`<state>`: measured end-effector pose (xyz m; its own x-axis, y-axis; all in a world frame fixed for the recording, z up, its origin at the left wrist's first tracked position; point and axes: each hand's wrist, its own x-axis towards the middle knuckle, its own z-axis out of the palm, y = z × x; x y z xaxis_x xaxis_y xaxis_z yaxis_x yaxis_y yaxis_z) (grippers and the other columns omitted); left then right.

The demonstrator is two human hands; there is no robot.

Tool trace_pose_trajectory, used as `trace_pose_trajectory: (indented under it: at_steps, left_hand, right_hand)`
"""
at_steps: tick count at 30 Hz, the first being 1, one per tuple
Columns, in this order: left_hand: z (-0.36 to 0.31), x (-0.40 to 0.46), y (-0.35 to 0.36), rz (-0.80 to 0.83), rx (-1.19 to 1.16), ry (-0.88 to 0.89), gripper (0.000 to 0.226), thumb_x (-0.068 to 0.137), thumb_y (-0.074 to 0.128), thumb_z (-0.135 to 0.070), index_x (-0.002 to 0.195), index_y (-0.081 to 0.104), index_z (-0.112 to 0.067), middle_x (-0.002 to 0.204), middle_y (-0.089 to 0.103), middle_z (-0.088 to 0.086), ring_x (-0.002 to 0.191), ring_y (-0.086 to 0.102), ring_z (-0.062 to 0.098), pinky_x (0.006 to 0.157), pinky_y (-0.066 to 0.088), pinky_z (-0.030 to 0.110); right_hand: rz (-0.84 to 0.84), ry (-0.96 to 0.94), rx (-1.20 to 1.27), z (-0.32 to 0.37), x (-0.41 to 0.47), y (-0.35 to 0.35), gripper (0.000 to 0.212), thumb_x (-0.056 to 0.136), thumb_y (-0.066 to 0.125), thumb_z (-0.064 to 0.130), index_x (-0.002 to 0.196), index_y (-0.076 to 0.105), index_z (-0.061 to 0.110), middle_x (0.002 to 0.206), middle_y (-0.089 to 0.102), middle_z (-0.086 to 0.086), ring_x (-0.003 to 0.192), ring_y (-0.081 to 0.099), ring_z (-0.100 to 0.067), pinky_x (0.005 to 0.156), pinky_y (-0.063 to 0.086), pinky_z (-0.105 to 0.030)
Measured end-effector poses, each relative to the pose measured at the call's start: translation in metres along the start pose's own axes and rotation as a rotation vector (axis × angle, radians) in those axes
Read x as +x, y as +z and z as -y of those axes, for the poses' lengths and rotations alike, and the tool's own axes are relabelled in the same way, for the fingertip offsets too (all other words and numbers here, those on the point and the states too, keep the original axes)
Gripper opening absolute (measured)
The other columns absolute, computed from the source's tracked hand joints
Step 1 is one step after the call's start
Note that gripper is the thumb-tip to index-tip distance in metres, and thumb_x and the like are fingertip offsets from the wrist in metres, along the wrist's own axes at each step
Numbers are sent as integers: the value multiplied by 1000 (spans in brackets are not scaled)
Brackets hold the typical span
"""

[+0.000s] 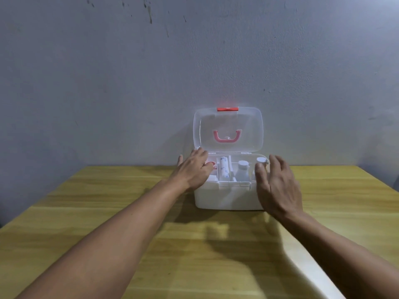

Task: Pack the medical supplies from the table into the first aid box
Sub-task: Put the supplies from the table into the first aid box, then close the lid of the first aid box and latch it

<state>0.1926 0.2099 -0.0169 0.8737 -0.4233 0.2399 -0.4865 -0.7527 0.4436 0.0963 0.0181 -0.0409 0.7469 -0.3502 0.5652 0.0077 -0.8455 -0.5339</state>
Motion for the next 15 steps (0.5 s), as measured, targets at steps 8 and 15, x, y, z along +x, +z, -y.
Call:
trace_pose_trajectory:
  at_steps: [8,15]
  left_hand:
    - [4,4,11,-70,-202,-137,50,90,26,-49,113,53,-14,123,51,-1,122,49,20,105,34,49]
    - [9,6,18,-126,-235,-134,59,80,20,-69,107,53,-28,122,54,-5,114,55,20,102,39,50]
  right_hand:
    - [67,-167,-93,27,114,-6,46,95,49,35,132,51,8,133,55,-17,120,50,-35,96,42,-42]
    - [103,-387,-332,51,173,18,52,91,58,30,139,44,12,141,51,-10,129,43,-31,102,39,-46]
